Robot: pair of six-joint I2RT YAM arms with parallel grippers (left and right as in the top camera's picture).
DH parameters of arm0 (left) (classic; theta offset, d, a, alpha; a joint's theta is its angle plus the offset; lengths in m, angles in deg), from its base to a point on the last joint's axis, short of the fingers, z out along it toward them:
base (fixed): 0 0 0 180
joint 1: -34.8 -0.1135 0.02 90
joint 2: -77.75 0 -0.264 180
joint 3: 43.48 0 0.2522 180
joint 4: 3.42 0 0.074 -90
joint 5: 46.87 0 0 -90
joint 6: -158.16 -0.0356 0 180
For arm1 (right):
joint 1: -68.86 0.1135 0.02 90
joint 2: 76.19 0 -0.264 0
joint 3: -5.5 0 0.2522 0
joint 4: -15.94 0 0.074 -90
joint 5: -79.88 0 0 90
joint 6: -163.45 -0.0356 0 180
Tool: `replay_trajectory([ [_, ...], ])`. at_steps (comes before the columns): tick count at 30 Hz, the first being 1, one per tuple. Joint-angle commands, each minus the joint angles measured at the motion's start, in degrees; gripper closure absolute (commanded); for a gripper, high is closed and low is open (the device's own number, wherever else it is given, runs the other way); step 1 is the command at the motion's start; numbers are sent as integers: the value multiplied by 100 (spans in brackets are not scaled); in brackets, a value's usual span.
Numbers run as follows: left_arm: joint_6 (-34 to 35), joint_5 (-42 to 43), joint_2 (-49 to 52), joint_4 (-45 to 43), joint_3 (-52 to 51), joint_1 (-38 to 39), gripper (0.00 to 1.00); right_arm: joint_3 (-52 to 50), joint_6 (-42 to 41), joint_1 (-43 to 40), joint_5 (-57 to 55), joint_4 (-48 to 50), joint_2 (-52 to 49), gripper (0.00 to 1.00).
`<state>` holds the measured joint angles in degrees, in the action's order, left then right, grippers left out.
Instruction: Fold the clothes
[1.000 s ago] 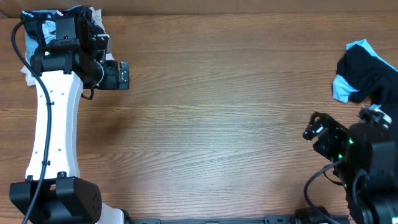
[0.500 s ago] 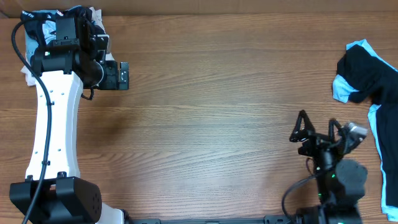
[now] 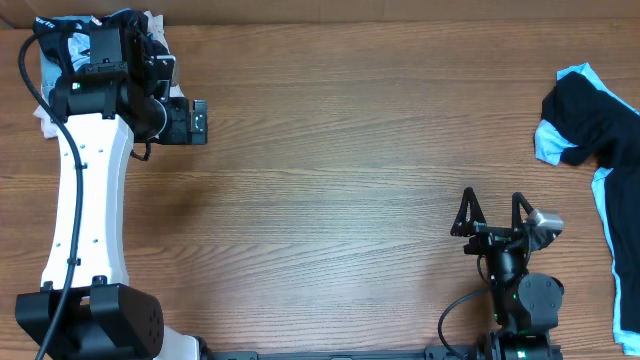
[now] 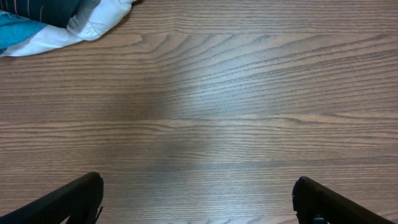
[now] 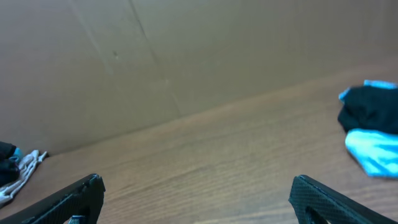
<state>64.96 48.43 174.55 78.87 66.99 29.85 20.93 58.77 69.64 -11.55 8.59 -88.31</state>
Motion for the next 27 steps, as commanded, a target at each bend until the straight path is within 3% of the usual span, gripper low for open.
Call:
replay_trajectory([
  [1,-66,-11,28,-2,-46,9,0,-122,387,-9,74,-179,511,0],
  [10,-66,-11,28,-2,-46,9,0,-122,745,-9,118,-1106,1196,0],
  [27,-66,-11,28,-2,-46,9,0,-122,872,-11,157,-1126,1196,0],
])
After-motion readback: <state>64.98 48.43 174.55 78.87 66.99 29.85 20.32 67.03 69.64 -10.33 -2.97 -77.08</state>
